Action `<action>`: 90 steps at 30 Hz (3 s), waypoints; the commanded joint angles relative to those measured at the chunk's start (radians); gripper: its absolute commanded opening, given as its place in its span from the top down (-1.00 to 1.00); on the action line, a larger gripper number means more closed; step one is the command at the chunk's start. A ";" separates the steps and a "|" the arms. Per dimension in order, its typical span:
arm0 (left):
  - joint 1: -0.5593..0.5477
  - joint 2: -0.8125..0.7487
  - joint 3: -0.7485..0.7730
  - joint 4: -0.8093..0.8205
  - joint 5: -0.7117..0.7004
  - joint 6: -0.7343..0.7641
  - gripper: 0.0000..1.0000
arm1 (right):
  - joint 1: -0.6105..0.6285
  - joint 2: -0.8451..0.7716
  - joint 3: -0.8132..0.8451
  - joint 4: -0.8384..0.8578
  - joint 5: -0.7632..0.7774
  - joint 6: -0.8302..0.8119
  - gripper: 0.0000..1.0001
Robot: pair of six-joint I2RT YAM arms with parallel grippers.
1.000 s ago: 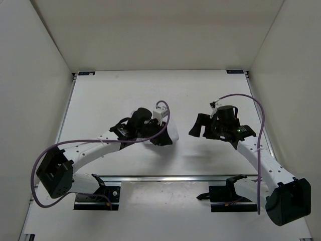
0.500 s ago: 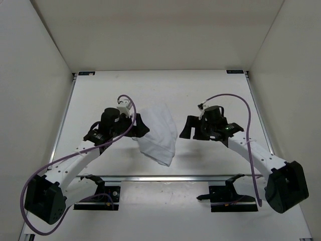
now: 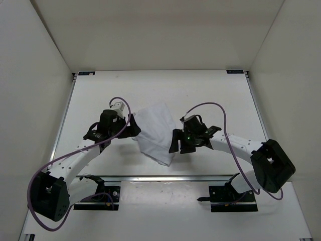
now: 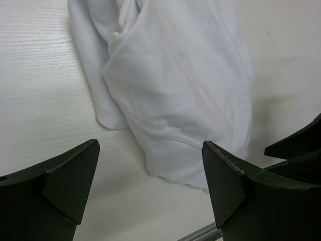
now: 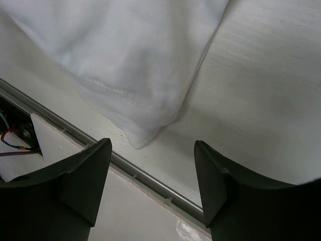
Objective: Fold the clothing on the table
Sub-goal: Flatten the skirt out
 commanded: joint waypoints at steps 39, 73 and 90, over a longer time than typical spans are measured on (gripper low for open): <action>-0.012 0.124 -0.221 0.530 0.244 -0.427 -0.56 | -0.250 -0.078 0.105 -0.043 -0.099 -0.116 1.00; -0.218 0.287 -0.434 1.407 0.072 -1.152 -0.87 | -0.145 -0.084 0.737 -0.064 -0.058 -0.176 1.00; -0.296 0.305 -0.431 1.330 -0.182 -1.197 -0.73 | -0.116 -0.080 0.789 -0.043 -0.082 -0.179 1.00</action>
